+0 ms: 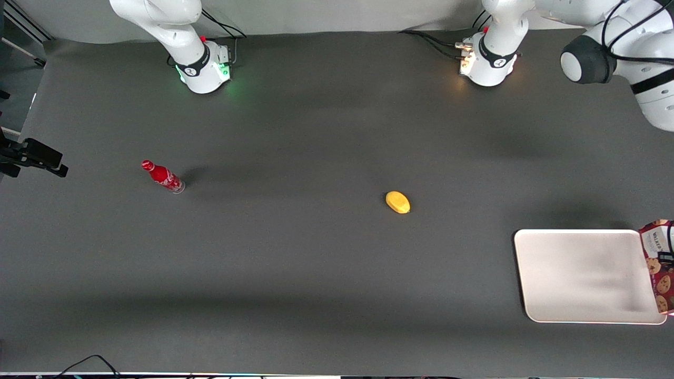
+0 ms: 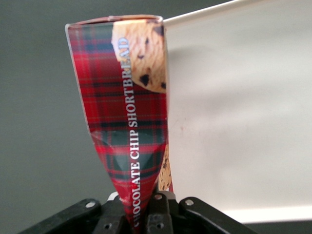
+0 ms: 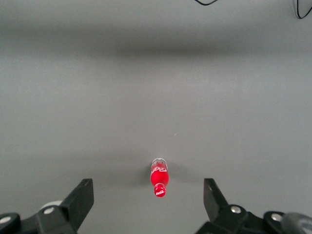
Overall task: Place red cookie box on tray
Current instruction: 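Carry the held cookie box over to the white tray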
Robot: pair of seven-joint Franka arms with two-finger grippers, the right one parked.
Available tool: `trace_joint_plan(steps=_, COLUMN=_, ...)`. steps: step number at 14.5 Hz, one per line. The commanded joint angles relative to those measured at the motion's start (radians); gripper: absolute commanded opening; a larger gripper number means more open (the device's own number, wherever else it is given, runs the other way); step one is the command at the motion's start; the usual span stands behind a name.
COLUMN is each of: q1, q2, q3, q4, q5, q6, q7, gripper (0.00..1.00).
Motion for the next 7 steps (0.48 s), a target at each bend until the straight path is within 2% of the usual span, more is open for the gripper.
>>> trace_joint_plan(steps=1, q1=0.027, q2=0.038, q3=-0.002, q4=0.050, q5=-0.046, q6=-0.004, q7=-0.040, gripper=0.00)
trace_joint_plan(steps=4, q1=0.027, q2=0.044, q3=-0.003, q4=0.037, q5=-0.047, q6=-0.001, q7=-0.105, gripper=0.00)
trace_joint_plan(steps=7, q1=0.025, q2=0.046, q3=-0.014, q4=-0.012, q5=-0.067, q6=0.086, q7=-0.123, gripper=0.00)
